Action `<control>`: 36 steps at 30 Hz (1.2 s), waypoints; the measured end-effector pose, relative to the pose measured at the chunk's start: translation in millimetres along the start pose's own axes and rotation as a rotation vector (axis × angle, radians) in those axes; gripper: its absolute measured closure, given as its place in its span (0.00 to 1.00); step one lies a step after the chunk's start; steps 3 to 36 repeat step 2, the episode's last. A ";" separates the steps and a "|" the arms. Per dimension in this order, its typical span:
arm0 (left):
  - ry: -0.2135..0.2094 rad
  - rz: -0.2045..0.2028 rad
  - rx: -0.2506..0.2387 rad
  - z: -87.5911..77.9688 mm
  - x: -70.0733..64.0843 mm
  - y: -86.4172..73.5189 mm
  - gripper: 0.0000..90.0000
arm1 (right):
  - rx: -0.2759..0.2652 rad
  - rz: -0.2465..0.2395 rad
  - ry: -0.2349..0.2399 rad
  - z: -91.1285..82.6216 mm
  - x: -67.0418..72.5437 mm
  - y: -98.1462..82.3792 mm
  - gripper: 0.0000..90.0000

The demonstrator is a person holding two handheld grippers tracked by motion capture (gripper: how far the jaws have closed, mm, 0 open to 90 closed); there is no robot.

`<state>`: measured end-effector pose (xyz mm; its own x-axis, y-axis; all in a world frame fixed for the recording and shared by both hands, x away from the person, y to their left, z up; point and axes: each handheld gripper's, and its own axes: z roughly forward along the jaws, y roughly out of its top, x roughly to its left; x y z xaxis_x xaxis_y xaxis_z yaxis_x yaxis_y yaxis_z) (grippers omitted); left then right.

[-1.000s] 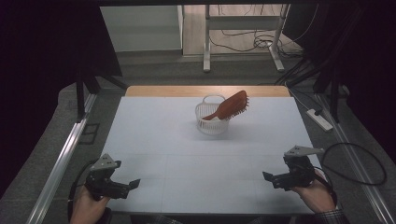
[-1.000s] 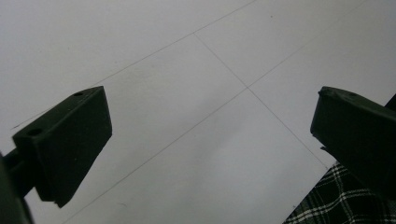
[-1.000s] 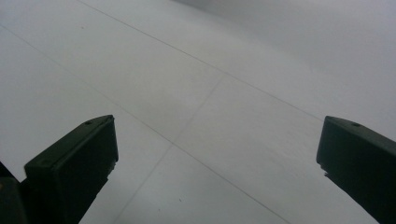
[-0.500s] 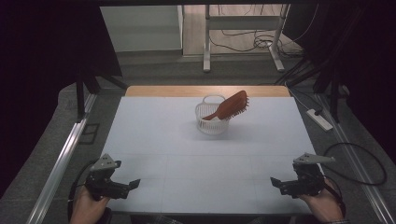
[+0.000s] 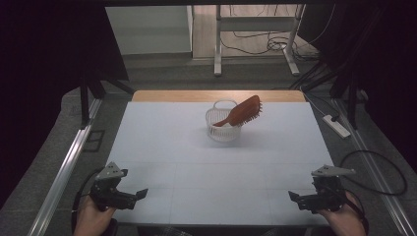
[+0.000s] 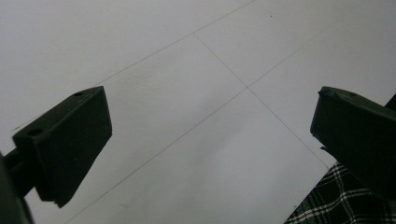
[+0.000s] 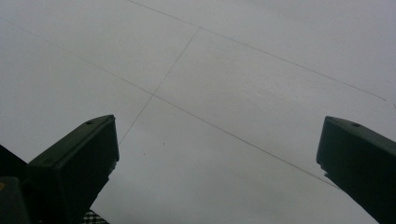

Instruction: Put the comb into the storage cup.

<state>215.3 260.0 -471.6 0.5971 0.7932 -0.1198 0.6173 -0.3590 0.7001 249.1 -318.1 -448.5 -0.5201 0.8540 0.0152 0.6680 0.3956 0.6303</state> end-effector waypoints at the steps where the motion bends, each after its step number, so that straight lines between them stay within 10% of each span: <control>1: -0.001 -0.001 -0.001 0.2 0.0 0.4 0.00 | 0.005 -0.002 -0.001 0.3 -0.1 0.0 0.00; 36: -0.001 -0.001 -0.001 0.2 0.0 0.4 0.00 | 0.005 -0.002 -0.001 0.3 -0.1 0.0 0.00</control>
